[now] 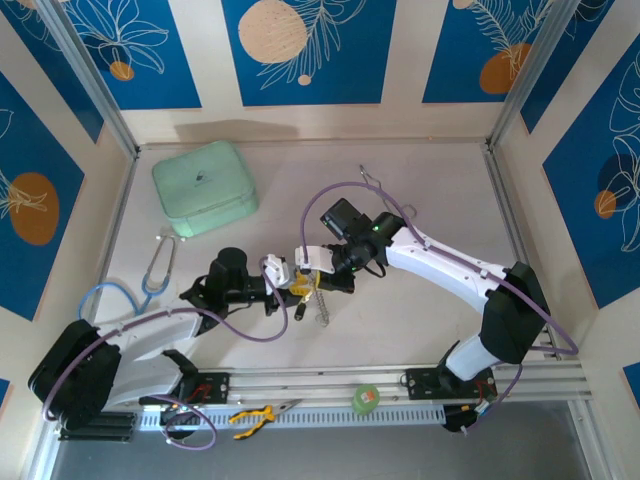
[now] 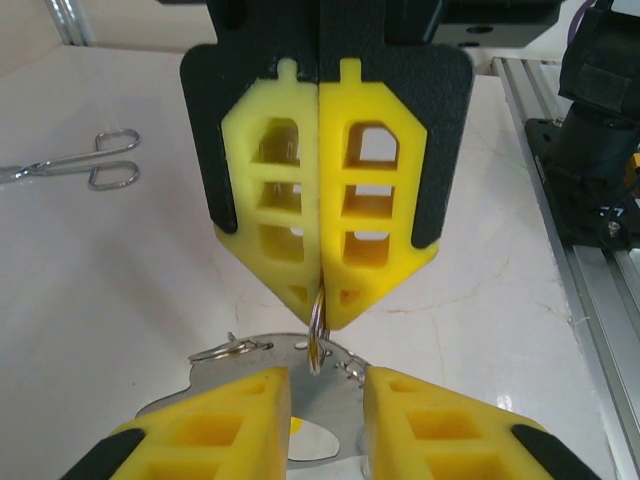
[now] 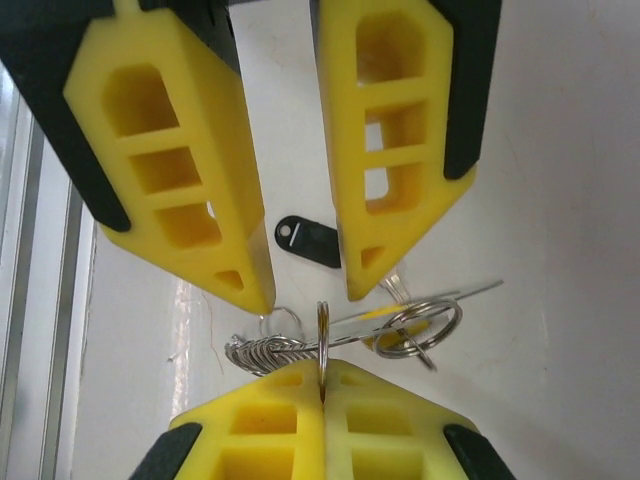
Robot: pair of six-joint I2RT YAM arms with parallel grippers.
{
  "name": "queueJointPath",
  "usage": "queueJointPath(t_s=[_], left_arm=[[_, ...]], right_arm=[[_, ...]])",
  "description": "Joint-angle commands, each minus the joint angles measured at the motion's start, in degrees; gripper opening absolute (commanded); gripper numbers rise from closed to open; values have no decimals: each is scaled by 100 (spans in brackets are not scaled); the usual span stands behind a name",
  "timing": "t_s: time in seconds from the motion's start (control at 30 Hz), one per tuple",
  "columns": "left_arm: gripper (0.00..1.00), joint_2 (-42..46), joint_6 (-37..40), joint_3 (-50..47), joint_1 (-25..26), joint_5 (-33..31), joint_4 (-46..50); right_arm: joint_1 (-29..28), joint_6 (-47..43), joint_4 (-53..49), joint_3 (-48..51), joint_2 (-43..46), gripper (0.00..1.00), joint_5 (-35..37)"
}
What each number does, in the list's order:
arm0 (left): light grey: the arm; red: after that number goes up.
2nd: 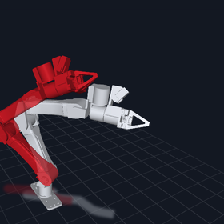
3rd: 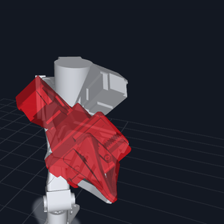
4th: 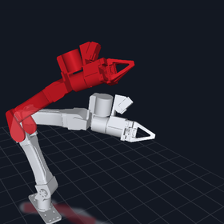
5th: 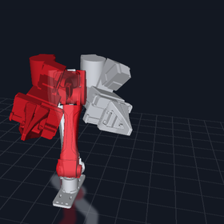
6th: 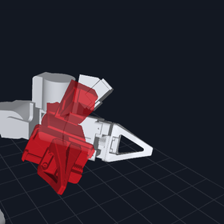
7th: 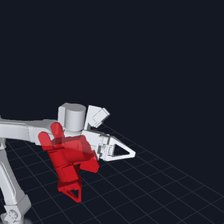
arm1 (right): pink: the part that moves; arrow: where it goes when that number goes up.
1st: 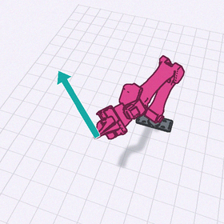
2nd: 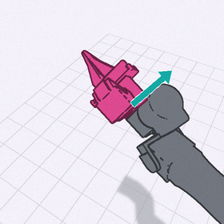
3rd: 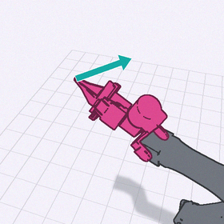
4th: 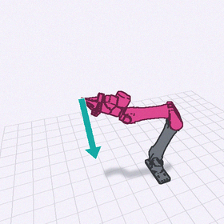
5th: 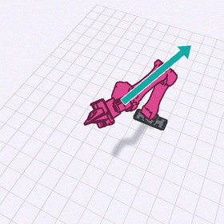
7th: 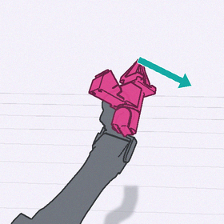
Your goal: Put the keys on the keyring
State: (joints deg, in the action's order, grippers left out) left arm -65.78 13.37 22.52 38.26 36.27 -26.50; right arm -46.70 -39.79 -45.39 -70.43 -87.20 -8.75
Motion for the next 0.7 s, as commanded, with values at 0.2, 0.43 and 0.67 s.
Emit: queueJointPath(t_s=[0.2, 0.43, 0.67], left_arm=[[22, -144, -203, 46, 66, 133, -569], [1, -189, -230, 43, 66, 239, -661], [0, -129, -472, -239, 55, 153, -1106]], right_arm=[[-176, -46, 487, 134, 67, 0, -740], [-180, 9, 629, 189, 108, 0, -809], [253, 631, 1832, 1023, 778, 28, -1248]])
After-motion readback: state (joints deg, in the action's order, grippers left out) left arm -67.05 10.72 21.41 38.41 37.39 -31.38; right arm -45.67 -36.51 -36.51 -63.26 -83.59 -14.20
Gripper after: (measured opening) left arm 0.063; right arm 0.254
